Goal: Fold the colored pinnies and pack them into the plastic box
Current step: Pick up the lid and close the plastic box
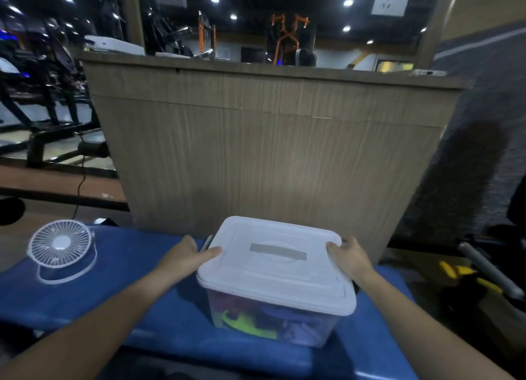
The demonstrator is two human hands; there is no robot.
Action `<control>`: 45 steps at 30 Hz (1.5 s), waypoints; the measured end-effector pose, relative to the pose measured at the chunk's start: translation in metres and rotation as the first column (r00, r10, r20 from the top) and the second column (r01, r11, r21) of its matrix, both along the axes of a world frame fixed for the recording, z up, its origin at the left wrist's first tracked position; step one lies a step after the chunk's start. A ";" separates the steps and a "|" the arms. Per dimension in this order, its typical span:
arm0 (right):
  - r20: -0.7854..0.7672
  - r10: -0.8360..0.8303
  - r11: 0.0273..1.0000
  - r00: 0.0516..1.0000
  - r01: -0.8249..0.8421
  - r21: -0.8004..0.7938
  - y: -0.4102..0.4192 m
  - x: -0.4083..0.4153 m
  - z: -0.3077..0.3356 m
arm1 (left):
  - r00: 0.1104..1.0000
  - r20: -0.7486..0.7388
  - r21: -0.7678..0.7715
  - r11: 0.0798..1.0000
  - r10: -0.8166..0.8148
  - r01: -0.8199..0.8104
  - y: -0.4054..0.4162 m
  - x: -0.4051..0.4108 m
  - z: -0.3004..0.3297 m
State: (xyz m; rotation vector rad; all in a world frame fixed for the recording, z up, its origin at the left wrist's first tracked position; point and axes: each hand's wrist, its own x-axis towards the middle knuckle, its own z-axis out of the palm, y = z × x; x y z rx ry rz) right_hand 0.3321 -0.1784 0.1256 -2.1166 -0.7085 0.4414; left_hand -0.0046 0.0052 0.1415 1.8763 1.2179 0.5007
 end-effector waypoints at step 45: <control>0.334 -0.152 0.987 0.930 0.159 0.005 -0.046 -0.082 0.004 | 0.966 -0.095 0.399 0.898 0.241 -0.185 -0.024 0.047 -0.025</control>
